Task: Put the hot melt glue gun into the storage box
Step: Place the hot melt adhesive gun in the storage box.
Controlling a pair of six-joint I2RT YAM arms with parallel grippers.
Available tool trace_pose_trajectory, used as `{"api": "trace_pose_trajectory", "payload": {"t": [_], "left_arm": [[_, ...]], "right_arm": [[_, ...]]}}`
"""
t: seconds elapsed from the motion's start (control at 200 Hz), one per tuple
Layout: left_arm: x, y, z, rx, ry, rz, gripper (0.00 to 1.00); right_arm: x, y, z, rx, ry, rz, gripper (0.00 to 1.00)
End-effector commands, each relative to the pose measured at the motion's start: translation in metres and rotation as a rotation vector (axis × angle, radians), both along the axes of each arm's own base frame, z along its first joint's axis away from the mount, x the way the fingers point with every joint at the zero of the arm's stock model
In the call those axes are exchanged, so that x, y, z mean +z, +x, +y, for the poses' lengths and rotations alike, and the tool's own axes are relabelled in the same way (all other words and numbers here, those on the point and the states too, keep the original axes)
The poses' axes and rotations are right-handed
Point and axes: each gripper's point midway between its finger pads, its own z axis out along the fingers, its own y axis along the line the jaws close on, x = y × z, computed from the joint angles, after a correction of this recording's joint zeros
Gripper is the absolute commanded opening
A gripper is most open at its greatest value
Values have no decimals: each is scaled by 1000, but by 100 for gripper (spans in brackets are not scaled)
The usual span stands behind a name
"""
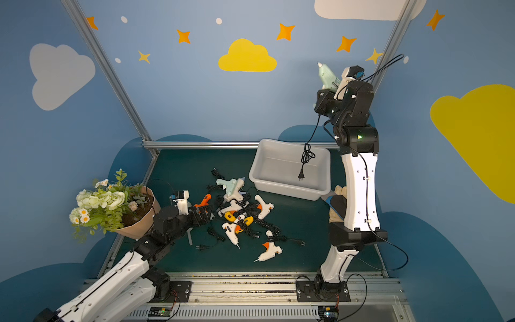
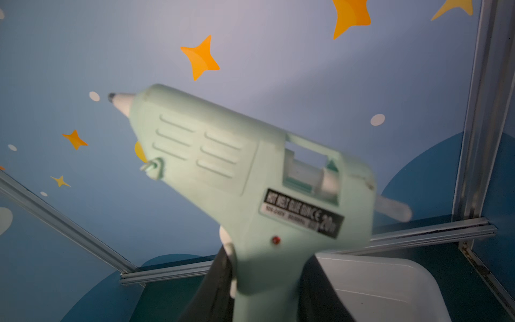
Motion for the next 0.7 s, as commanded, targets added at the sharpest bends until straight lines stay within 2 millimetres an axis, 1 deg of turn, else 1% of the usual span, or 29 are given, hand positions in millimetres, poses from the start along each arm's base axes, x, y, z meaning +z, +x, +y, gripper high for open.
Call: {"api": "trace_pose_trajectory", "payload": {"t": [0.0, 0.07, 0.135, 0.235, 0.381, 0.521, 0.616, 0.696], "left_arm": [[8, 3, -2, -7, 2, -21, 100], [8, 4, -3, -11, 1, -18, 100], [8, 5, -5, -15, -5, -16, 100], [7, 6, -8, -27, -13, -9, 100], [6, 8, -10, -33, -15, -2, 100], [6, 9, -14, -41, -26, 2, 100], [6, 10, -15, -47, -32, 6, 100], [8, 10, -16, -49, -34, 2, 100]], "right_arm": [[-19, 21, 3, 48, 50, 40, 0], [-47, 34, 5, 59, 27, 100, 0], [-77, 44, 7, 60, 6, 160, 0], [-131, 55, 6, 54, -22, 264, 0], [-199, 60, 13, 80, -82, 380, 0], [-261, 63, 33, 137, -182, 486, 0], [-297, 65, 42, 151, -257, 554, 0], [-323, 66, 49, 160, -313, 607, 0]]}}
